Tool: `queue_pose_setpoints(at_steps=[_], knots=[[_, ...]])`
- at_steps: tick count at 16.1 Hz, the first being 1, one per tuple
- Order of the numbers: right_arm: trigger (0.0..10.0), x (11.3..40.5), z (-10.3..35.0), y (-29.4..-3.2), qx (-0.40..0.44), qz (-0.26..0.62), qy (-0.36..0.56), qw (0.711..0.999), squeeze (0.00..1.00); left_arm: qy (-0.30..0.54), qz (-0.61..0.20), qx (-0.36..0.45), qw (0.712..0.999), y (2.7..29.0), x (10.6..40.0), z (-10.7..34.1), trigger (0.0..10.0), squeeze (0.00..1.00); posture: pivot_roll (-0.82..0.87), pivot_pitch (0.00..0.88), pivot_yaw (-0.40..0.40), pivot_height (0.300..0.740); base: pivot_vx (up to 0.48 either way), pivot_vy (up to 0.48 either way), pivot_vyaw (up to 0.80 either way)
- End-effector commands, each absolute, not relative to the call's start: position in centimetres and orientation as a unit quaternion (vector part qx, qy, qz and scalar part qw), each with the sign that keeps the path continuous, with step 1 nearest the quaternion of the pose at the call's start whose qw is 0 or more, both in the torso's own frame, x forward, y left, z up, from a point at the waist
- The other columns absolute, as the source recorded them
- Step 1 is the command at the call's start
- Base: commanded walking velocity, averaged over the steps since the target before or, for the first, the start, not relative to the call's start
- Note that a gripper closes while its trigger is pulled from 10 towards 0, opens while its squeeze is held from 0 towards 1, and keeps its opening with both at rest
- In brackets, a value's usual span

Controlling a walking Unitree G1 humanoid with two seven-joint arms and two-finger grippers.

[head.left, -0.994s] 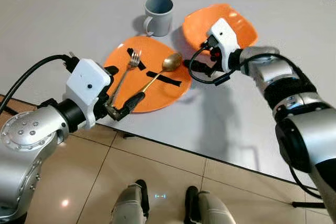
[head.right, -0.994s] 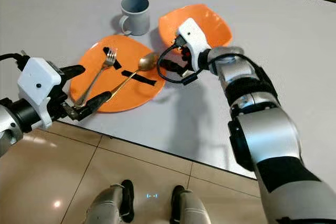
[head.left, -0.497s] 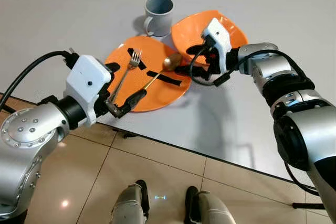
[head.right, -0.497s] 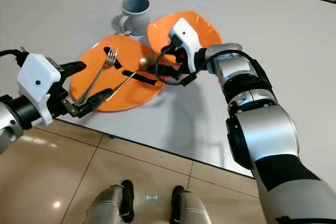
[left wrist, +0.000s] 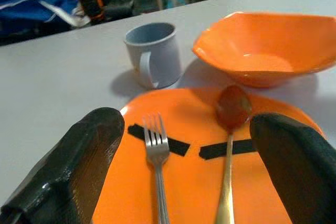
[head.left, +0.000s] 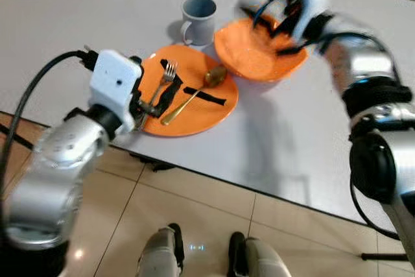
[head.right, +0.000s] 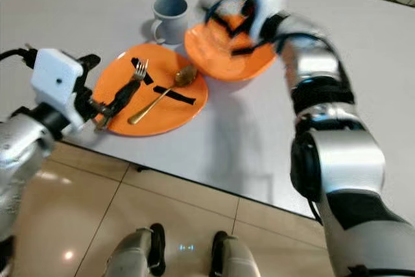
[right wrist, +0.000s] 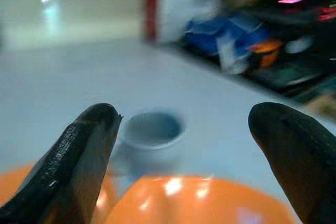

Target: Setting the table

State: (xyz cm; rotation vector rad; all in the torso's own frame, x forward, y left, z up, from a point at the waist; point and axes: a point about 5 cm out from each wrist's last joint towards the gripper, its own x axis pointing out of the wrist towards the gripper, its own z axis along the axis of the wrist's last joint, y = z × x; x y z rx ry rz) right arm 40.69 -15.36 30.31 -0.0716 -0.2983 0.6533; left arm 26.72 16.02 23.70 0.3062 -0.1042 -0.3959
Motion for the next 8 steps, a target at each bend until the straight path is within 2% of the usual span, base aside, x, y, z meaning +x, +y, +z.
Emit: queue_pose_setpoints(at_steps=[1,3,4,5,6,8], knots=[[10.0,39.7,28.7,-16.5,0.012,0.263,-0.151,0.953,0.0,-0.04,-0.183,0.155,0.97,15.7,26.9,22.6,10.0,0.0,0.08,0.141,-0.03,0.74,0.0,0.412,0.0],[10.0,34.4,24.0,-17.9,0.095,0.131,-0.151,0.975,0.0,-0.014,-0.158,0.154,0.975,15.2,27.4,20.8,10.0,0.0,0.05,0.114,-0.003,0.74,0.0,0.48,0.0],[10.0,33.7,23.4,-18.1,0.105,0.111,-0.15,0.977,0.0,-0.011,-0.154,0.147,0.977,15.0,27.5,20.6,10.0,0.0,0.05,0.114,-0.003,0.74,0.0,0.48,0.0],[10.0,31.5,22.0,-18.8,0.141,0.05,-0.16,0.976,0.0,-0.016,-0.161,0.165,0.973,14.3,27.7,20.5,10.0,0.0,0.04,0.107,0.008,0.74,0.0,0.48,0.0],[10.0,29.7,20.9,-19.5,0.145,-0.005,-0.169,0.975,0.0,-0.026,-0.174,0.177,0.968,13.5,27.8,20.4,10.0,0.0,0.03,0.093,0.019,0.74,0.0,0.48,0.0],[10.0,27.9,20.2,-19.9,0.101,-0.04,-0.173,0.979,0.0,-0.04,-0.184,0.159,0.969,12.8,27.8,20.7,10.0,0.0,0.03,0.076,0.028,0.74,0.0,0.48,0.0]])
